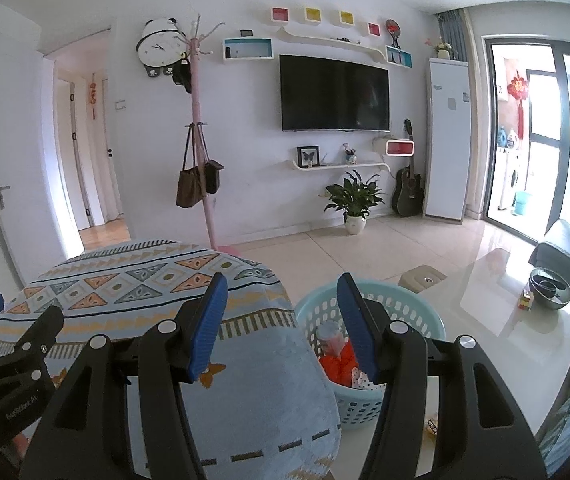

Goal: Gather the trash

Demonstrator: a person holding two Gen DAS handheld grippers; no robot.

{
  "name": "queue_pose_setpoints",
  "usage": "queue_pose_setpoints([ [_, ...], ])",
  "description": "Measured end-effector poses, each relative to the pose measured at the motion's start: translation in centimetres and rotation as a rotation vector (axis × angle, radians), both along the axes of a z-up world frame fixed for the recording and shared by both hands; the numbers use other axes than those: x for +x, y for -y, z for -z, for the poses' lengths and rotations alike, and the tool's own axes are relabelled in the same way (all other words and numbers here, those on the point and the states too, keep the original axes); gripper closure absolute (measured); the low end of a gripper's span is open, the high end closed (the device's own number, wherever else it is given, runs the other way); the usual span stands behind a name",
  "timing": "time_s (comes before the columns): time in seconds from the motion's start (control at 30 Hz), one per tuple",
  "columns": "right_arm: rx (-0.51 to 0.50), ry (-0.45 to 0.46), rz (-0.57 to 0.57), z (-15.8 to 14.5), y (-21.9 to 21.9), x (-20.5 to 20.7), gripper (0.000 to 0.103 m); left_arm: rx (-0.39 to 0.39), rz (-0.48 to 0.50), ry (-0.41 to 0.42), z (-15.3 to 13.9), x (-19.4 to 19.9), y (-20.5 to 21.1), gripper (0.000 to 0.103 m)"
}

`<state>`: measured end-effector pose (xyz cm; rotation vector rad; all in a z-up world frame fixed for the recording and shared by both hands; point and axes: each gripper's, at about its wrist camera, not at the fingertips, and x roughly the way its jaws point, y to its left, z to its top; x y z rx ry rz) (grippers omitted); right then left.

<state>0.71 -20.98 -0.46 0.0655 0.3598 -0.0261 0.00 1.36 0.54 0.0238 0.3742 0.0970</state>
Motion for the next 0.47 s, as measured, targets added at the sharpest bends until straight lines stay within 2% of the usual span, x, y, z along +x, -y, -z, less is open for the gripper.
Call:
queue_pose_setpoints([
  [0.2,-0.003,0.007,-0.010,-0.7,-0.7,-1.0,0.048,0.045,-0.061,0.019,-0.6,-1.3,-0.7,0.007],
  [0.37,-0.001,-0.002,-0.016,-0.7,-1.2,-1.5,0.048,0.000,-0.050,-0.024,-0.7,-1.8,-1.7,0.007],
  [0.47,0.005,-0.008,-0.026,-0.8,-1.5,-1.7,0.047,-0.011,-0.069,-0.017,-0.9,-2.3,-2.4,0.007],
])
